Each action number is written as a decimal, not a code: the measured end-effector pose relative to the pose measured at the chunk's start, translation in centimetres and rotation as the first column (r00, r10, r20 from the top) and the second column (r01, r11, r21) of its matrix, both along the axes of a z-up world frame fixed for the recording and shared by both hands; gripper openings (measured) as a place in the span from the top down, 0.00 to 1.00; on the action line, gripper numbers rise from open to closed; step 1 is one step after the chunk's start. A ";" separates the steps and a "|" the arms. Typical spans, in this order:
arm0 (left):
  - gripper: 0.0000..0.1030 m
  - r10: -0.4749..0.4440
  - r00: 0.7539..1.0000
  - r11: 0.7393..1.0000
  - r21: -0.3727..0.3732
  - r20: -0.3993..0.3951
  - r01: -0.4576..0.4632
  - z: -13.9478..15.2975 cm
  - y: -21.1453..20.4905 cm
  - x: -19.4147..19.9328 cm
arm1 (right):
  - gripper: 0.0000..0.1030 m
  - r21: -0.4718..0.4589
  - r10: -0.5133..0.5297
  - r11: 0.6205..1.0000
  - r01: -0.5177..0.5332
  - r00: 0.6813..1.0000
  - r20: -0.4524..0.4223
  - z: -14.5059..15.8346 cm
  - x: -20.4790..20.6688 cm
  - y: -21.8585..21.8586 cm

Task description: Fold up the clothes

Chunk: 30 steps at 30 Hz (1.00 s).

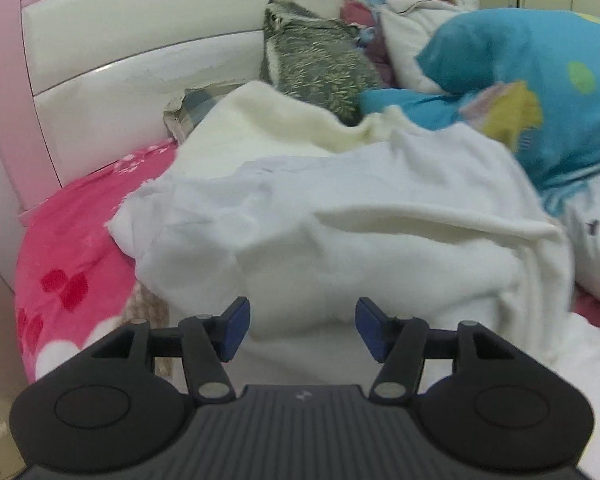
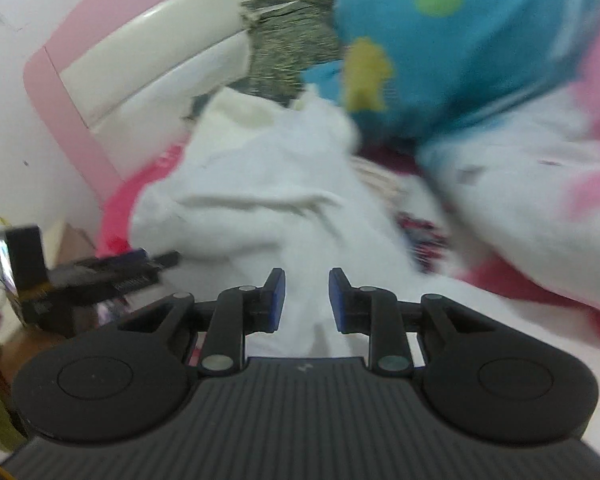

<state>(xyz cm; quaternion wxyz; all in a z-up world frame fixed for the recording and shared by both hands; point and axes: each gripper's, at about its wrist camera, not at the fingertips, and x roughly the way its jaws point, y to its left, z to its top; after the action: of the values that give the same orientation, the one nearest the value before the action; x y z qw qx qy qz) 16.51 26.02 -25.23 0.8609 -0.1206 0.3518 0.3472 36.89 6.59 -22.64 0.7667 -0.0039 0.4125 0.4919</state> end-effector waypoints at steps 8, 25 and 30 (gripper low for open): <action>0.35 -0.031 0.999 0.999 0.018 -0.007 0.031 -1.1 3.2 1.2 | 0.77 0.111 -0.052 0.991 0.070 0.986 -0.158 -0.7 0.7 7.1; 0.90 -0.069 0.989 0.997 0.030 0.128 0.065 1.8 3.2 0.2 | 0.75 0.100 -0.150 0.979 0.177 0.960 -0.238 -3.2 0.3 5.5; 0.91 -0.221 0.942 0.975 0.048 0.254 0.216 6.3 -1.5 0.1 | 0.76 0.150 -0.234 0.946 0.289 0.924 -0.302 -3.0 -0.3 0.0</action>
<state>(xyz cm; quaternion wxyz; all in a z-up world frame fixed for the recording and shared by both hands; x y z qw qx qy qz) 16.60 24.57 -18.93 0.9336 -0.1166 0.2448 0.2343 36.61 6.57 -25.64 0.7562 0.1949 0.4642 0.4179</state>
